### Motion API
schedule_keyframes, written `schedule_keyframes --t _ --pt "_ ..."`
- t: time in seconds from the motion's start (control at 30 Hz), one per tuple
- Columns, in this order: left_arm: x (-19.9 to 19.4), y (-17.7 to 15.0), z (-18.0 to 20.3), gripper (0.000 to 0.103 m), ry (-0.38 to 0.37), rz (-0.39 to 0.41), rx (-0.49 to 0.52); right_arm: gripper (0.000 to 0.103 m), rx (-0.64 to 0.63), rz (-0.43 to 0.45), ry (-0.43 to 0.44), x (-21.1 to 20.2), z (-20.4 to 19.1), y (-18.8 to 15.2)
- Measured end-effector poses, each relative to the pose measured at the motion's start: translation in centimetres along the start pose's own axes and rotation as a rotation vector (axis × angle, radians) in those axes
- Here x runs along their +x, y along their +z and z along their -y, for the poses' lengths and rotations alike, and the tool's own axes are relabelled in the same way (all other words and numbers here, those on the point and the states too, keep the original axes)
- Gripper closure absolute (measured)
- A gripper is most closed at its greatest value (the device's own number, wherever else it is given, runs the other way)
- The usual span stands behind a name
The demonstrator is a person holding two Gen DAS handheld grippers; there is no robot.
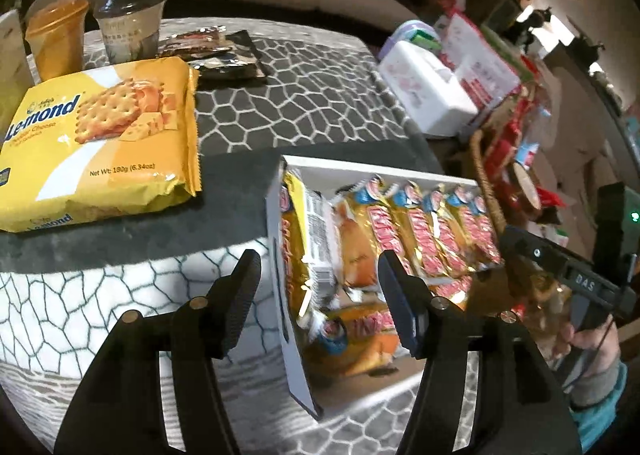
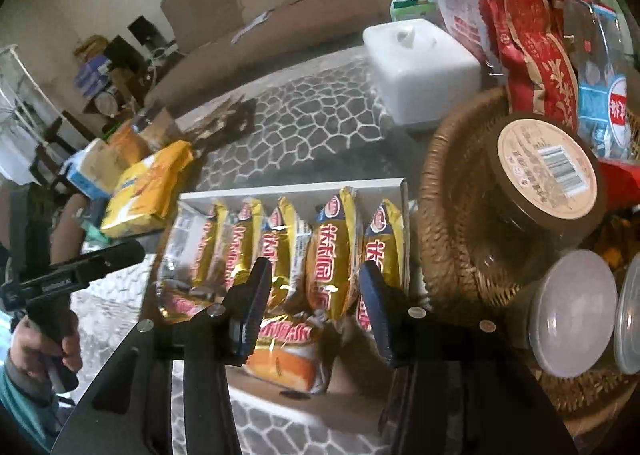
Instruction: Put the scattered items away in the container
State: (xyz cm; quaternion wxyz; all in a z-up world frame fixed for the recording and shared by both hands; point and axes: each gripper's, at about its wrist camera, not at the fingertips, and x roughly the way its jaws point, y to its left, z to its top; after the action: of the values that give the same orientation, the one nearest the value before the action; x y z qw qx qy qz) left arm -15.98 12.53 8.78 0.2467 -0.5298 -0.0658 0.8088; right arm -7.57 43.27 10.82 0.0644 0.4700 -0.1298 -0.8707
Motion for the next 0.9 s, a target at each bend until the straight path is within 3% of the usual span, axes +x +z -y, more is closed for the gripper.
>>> schedule_keyframes --t 0.07,0.17,0.3,0.4,0.5,0.57,0.67,0.7,0.77,0.9 --pt "0.5 0.3 -0.9 0.045 0.043 0.009 -0.035 0.052 -0.003 0.014 -0.045 0.2 -0.2 -0.1" --pt "0.8 0.3 -1.9 0.045 0.036 0.001 -0.070 0.045 0.023 0.026 -0.040 1.5 -0.6 -0.3" --pt "1.2 0.4 -2.1 0.045 -0.006 -0.008 -0.084 0.044 0.011 0.059 0.036 1.7 -2.9 0.0" --pt "1.2 0.4 -2.3 0.045 0.002 -0.002 -0.094 0.044 -0.003 0.069 0.111 2.3 -5.4 0.5" --pt "1.2 0.2 -2.3 0.045 -0.002 -0.006 -0.108 0.044 0.024 0.065 0.129 3.3 -6.8 0.8" --pt "1.6 0.0 -2.1 0.045 -0.015 -0.026 -0.107 0.043 0.038 0.065 0.092 3.8 -7.3 0.7" --pt "0.7 -0.4 -2.4 0.045 -0.012 0.006 -0.130 0.042 0.071 0.074 0.161 4.1 -7.7 0.1" --pt "-0.1 -0.6 -3.0 0.045 -0.046 0.029 -0.164 0.042 0.060 0.079 0.195 4.1 -8.3 0.0" --pt "-1.3 -1.1 -4.2 0.043 -0.099 0.056 -0.211 0.041 -0.022 0.068 0.183 4.5 -10.2 0.1" --pt "-3.1 -1.9 -5.8 0.043 -0.122 0.075 -0.221 0.040 -0.166 0.008 0.192 6.3 -14.6 0.3"
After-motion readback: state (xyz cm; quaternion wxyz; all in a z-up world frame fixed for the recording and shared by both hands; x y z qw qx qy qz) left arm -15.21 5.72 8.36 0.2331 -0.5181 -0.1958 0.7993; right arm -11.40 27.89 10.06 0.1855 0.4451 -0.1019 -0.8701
